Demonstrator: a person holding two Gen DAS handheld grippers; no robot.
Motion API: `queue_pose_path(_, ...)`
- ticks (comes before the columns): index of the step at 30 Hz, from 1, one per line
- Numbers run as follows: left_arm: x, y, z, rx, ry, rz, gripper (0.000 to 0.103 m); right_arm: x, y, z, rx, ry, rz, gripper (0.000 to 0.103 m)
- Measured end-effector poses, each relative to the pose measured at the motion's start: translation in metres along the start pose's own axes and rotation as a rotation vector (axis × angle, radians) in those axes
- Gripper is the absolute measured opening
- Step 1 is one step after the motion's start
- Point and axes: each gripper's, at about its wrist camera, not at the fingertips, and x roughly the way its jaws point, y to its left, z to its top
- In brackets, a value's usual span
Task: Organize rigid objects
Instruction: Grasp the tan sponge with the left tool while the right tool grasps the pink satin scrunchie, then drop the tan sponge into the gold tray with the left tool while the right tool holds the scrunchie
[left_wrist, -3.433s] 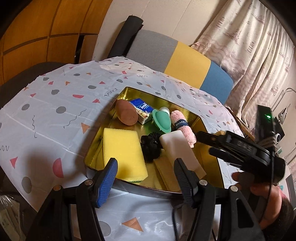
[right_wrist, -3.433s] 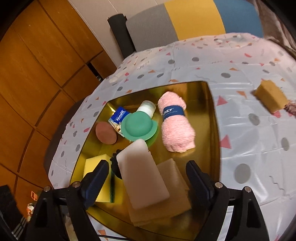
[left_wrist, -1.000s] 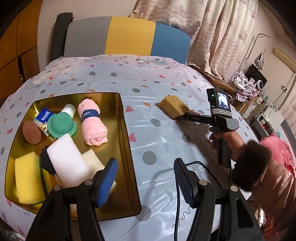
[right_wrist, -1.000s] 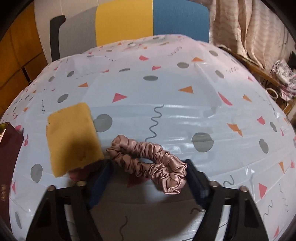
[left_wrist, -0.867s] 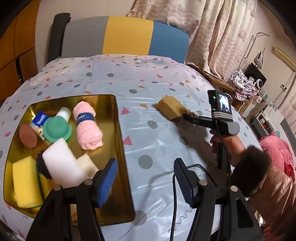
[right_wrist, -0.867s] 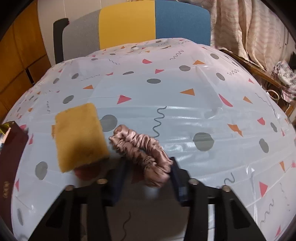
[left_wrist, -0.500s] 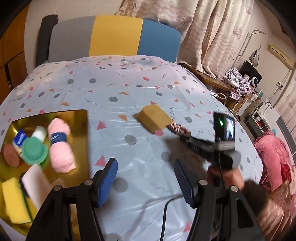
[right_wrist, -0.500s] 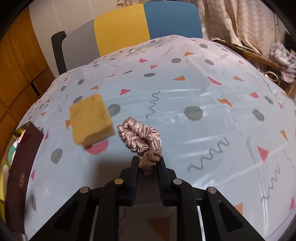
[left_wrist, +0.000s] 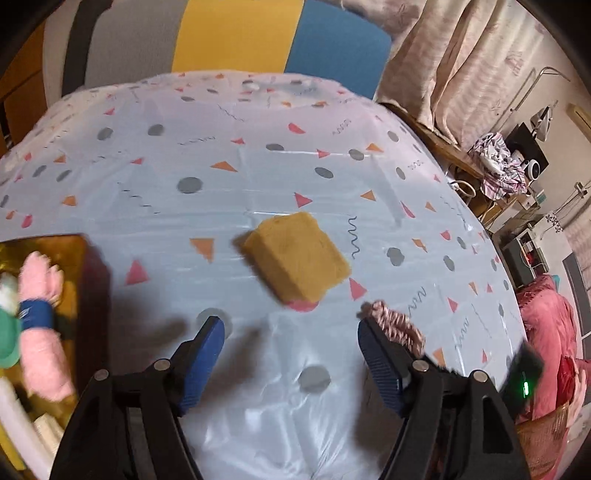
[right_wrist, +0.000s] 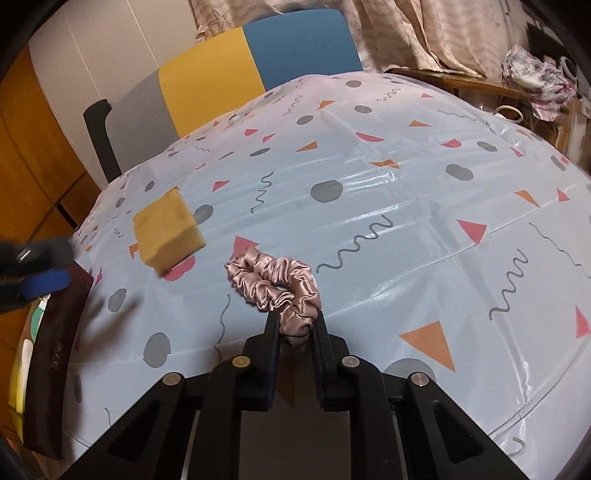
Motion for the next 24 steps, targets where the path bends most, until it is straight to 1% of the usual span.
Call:
queue_pose_path(1,0.009,-0.003,0.005,-0.003,0.004,0.011,0.076,0.000,0.002,-0.001,-0.009,-0.005,-0.009,0.016)
queue_pose_path(4,0.033,-0.009,0.019,-0.021,0.019,0.048,0.083,0.000,0.004,-0.002,-0.022,-0.013,-0.020,0.016)
queue_pose_path(6,0.047,-0.013,0.026,-0.032,0.030,0.061,0.084,0.000,0.001,-0.003,-0.015,-0.018,-0.012,0.016)
queue_pose_path(8,0.060,-0.017,0.032,-0.033,0.039,0.092,0.085,-0.001,-0.001,-0.003,-0.006,-0.021,-0.001,0.016)
queue_pose_path(10,0.069,-0.018,0.039,-0.041,0.015,0.131,0.086,-0.001,-0.003,-0.004,0.002,-0.024,0.006,0.016)
queue_pose_path(12,0.073,-0.017,0.044,-0.048,-0.014,0.138,0.088,-0.001,-0.003,-0.004,0.008,-0.026,0.011,0.015)
queue_pose_path(13,0.076,-0.018,0.047,-0.043,-0.022,0.141,0.090,-0.001,-0.003,-0.004,0.010,-0.027,0.012,0.015)
queue_pose_path(16,0.091,-0.021,0.047,0.017,-0.004,0.208,0.091,-0.001,-0.004,-0.004,0.018,-0.030,0.019,0.015)
queue_pose_path(17,0.095,-0.020,0.046,0.036,-0.001,0.200,0.091,-0.001,-0.005,-0.004,0.020,-0.030,0.020,0.015)
queue_pose_path(19,0.096,-0.018,0.042,0.051,-0.012,0.161,0.091,-0.001,-0.005,-0.005,0.022,-0.032,0.022,0.015)
queue_pose_path(21,0.095,-0.016,0.037,0.050,-0.008,0.139,0.091,-0.001,-0.005,-0.005,0.022,-0.032,0.022,0.015)
queue_pose_path(22,0.095,-0.014,0.035,0.041,0.001,0.114,0.089,-0.001,-0.005,-0.005,0.021,-0.033,0.020,0.015)
queue_pose_path(23,0.094,-0.012,0.033,0.028,0.008,0.088,0.082,-0.001,-0.005,-0.005,0.019,-0.032,0.019,0.015)
queue_pose_path(24,0.093,-0.011,0.031,0.016,0.013,0.066,0.078,-0.001,-0.004,-0.005,0.018,-0.033,0.017,0.015)
